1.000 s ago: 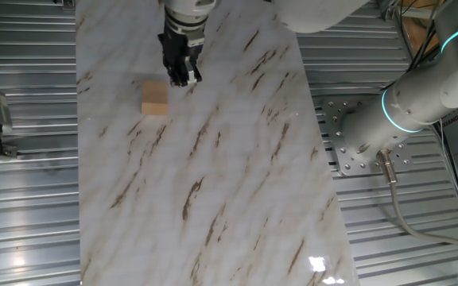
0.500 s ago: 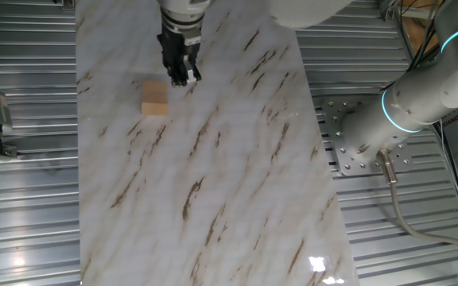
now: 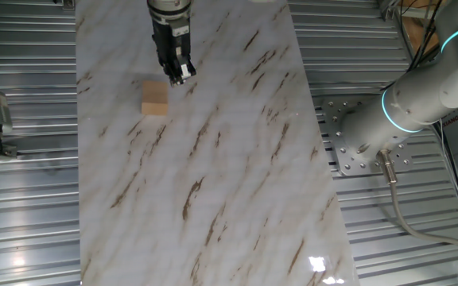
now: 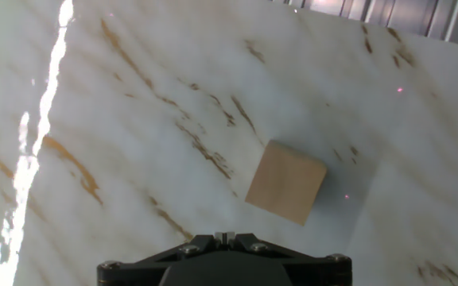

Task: Pick up the small block on the left and move it to the right

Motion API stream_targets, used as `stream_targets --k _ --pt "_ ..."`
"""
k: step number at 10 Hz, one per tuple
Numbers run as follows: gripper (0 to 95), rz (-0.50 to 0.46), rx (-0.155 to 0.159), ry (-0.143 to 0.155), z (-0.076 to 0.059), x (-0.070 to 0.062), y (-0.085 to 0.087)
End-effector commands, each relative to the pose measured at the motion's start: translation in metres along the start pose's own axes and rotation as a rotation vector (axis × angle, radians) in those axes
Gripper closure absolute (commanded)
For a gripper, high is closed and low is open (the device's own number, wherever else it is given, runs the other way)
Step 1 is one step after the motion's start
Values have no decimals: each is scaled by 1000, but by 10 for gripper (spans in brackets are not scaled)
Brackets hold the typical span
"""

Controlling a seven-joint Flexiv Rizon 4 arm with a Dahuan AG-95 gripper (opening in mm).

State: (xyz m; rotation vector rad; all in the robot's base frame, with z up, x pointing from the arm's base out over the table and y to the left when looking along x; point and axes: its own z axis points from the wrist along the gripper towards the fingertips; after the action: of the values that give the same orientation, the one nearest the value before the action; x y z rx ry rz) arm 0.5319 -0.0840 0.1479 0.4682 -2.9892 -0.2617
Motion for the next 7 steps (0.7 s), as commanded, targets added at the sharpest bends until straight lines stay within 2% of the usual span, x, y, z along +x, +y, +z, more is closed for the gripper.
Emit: stream_targets --k 1,5,6,7 --pt "950 22 45 -74 0 2 1" --pt "950 69 50 -73 0 2 1" --pt "950 70 46 -61 0 2 1" --pt "950 104 61 -58 0 2 1"
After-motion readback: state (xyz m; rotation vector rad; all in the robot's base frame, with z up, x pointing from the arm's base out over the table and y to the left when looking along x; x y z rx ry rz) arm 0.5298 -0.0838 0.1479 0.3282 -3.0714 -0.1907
